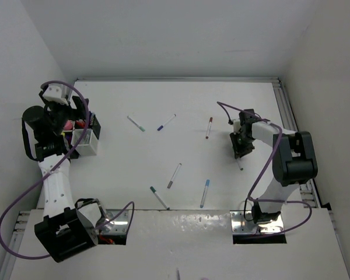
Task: Sort the stationery into containers
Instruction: Pick up the pen from the center of the board.
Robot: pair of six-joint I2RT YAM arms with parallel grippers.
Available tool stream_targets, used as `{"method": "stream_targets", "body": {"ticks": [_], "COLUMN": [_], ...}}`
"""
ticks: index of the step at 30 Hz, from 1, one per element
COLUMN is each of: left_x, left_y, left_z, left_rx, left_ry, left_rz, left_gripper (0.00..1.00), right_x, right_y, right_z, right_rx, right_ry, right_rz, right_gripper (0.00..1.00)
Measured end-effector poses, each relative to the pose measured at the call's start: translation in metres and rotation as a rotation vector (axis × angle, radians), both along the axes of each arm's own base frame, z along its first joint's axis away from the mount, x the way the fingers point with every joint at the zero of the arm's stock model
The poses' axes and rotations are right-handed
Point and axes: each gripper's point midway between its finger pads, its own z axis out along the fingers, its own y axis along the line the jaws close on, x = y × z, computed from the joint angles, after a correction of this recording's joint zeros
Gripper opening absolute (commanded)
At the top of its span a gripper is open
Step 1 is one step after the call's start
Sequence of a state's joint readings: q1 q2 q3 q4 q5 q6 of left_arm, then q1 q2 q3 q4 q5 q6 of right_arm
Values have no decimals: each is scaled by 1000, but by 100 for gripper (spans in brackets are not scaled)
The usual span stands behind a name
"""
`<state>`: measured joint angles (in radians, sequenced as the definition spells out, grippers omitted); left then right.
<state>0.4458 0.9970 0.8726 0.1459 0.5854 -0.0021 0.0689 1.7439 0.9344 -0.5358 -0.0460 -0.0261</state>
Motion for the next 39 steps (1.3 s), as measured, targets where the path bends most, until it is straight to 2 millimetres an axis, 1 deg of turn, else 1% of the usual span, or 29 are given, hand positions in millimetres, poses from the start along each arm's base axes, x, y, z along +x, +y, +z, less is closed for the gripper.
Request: {"method": "stream_targets", "body": {"ticks": [1, 2, 4, 6, 9, 11, 12, 13, 15, 16, 17, 19, 20, 22, 23, 24, 26, 29, 34, 39], "left_x": [-1, -1, -2, -3, -4, -5, -6, -8, -13, -17, -22, -35, -42, -53, -57, -62, -67, -70, -68, -71], "left_y": [0, 0, -1, -2, -12, -29, -41, -55, -96, -114, -138, -172, -189, -216, -227, -240, -255, -270, -283, -295], "left_z": [1, 1, 3, 5, 7, 10, 12, 13, 16, 17, 18, 19, 20, 22, 23, 25, 26, 24, 15, 9], "left_rx": [-2, -2, -5, -14, -36, -67, -82, -101, -146, -164, -187, -229, -252, -300, -324, -351, -399, -467, -508, -513], "left_ry": [-2, -4, -9, -13, -11, -6, -5, -3, 8, 13, 17, 31, 41, 63, 72, 87, 117, 168, 223, 251], "left_rz": [1, 1, 2, -2, -50, -123, -170, -224, -365, -423, -496, -611, -668, -756, -791, -829, -873, -907, -914, -940], "left_gripper": [81, 81, 81, 81, 81, 81, 80, 81, 80, 80, 80, 80, 80, 80, 80, 80, 80, 80, 79, 73], "right_x": [0, 0, 0, 0, -3, -8, -10, -10, -2, 8, 17, 36, 42, 41, 39, 31, 20, 1, -14, -23], "right_y": [0, 0, 0, 0, 6, 17, 24, 32, 55, 69, 84, 121, 139, 179, 194, 214, 242, 271, 293, 303], "right_z": [0, 0, 0, 0, 2, 7, 14, 23, 59, 81, 104, 157, 179, 225, 241, 256, 275, 292, 305, 311], "right_rx": [-6, -8, -7, -8, 25, 90, 129, 170, 272, 324, 373, 482, 539, 635, 677, 724, 795, 864, 912, 927], "right_ry": [-3, -7, -14, -20, -25, -14, -18, -33, -99, -155, -210, -340, -395, -487, -519, -534, -548, -542, -532, -530], "right_rz": [1, 2, 4, 4, 10, 28, 41, 55, 99, 130, 159, 241, 275, 372, 408, 452, 512, 573, 623, 653], "right_gripper": [22, 15, 6, 0, 0, 0, 0, 0, 0, 0, 0, 0, 0, 0, 0, 0, 0, 0, 0, 0]}}
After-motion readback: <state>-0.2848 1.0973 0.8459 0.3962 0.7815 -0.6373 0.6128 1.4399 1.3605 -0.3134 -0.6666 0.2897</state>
